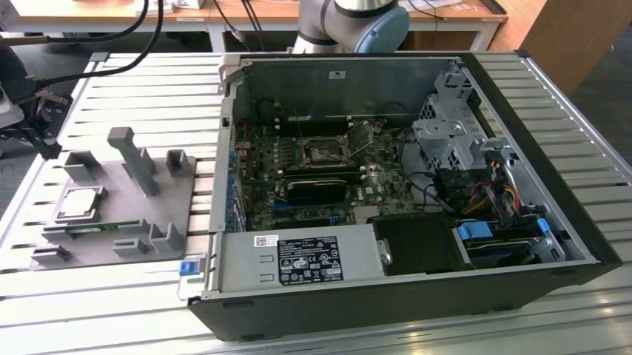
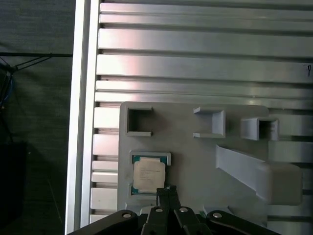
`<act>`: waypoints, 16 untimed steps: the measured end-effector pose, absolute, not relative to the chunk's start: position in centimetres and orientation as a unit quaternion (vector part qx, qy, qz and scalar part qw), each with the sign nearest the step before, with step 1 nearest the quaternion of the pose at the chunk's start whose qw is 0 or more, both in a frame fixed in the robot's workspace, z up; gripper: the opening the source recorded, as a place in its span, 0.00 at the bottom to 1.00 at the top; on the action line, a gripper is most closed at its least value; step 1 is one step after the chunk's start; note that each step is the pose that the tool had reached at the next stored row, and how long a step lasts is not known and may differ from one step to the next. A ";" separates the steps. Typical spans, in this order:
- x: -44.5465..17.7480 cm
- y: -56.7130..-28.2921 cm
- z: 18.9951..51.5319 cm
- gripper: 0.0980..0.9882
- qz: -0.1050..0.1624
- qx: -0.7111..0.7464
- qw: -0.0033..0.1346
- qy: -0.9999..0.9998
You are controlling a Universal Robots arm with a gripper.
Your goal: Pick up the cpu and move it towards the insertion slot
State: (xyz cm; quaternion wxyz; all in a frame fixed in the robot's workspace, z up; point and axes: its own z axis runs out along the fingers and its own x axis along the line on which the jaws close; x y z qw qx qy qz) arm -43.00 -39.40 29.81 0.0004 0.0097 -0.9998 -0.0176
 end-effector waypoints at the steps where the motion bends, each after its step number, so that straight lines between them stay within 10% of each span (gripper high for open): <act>1: -43.0 -39.4 29.8 0.01 -0.018 0.010 0.000 -1.000; 9: -43.1 -39.5 29.4 0.02 -0.018 0.010 0.000 -1.000; 16: -43.5 -39.7 28.8 0.35 -0.018 0.011 0.000 -1.000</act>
